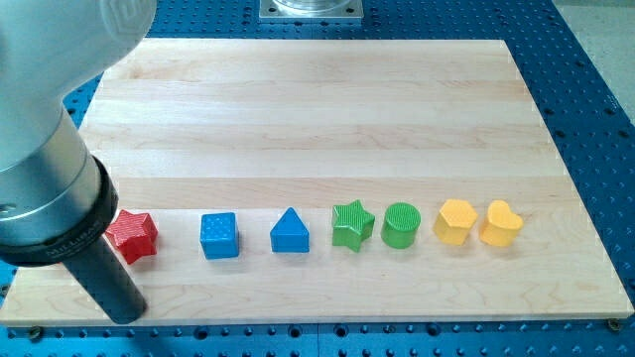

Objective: Move the red star towards the top center of the board

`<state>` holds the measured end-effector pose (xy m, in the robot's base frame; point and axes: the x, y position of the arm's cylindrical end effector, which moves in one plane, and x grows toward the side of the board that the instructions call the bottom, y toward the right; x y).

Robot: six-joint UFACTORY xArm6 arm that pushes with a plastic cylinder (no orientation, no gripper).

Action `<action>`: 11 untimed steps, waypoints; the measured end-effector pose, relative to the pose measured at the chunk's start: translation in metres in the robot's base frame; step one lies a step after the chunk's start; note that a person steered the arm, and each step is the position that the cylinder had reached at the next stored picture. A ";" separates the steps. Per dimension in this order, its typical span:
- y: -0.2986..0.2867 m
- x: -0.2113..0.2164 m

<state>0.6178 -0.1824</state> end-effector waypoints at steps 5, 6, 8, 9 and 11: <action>0.079 -0.168; 0.018 -0.167; 0.104 -0.120; 0.188 -0.146; 0.241 -0.270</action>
